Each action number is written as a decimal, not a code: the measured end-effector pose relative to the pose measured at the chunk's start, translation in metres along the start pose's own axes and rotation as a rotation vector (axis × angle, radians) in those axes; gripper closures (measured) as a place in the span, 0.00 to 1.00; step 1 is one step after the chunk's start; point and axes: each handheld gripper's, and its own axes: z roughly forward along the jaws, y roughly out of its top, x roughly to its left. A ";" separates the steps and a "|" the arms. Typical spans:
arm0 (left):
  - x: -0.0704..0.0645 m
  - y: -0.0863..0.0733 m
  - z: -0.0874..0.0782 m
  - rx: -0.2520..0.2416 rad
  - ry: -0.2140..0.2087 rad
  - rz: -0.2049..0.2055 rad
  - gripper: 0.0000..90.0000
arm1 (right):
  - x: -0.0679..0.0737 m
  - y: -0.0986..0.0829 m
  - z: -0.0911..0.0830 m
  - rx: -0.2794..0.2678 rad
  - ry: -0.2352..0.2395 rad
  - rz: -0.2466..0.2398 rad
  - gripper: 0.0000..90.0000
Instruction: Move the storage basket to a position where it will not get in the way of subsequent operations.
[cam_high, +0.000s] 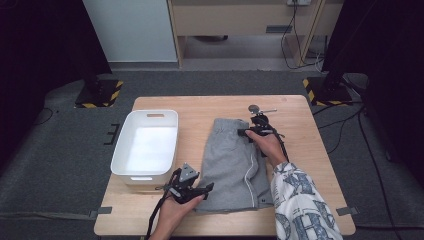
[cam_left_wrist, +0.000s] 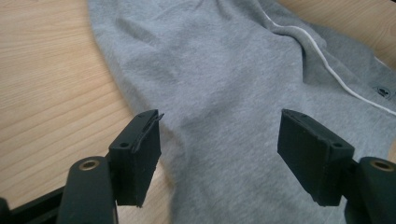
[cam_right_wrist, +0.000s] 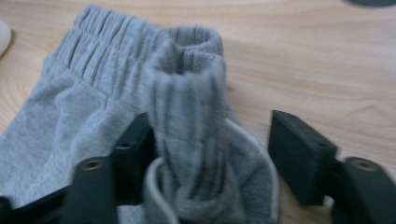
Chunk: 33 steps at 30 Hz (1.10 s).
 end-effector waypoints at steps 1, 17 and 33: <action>0.000 0.002 0.001 -0.003 0.000 0.003 0.33 | 0.000 -0.001 0.002 0.004 0.009 -0.001 0.45; 0.020 0.040 0.040 -0.016 0.035 -0.025 0.34 | 0.013 -0.005 0.000 0.054 -0.008 -0.128 0.78; 0.034 0.081 0.082 0.021 0.098 0.002 0.35 | 0.014 -0.014 -0.007 0.044 -0.004 -0.141 0.77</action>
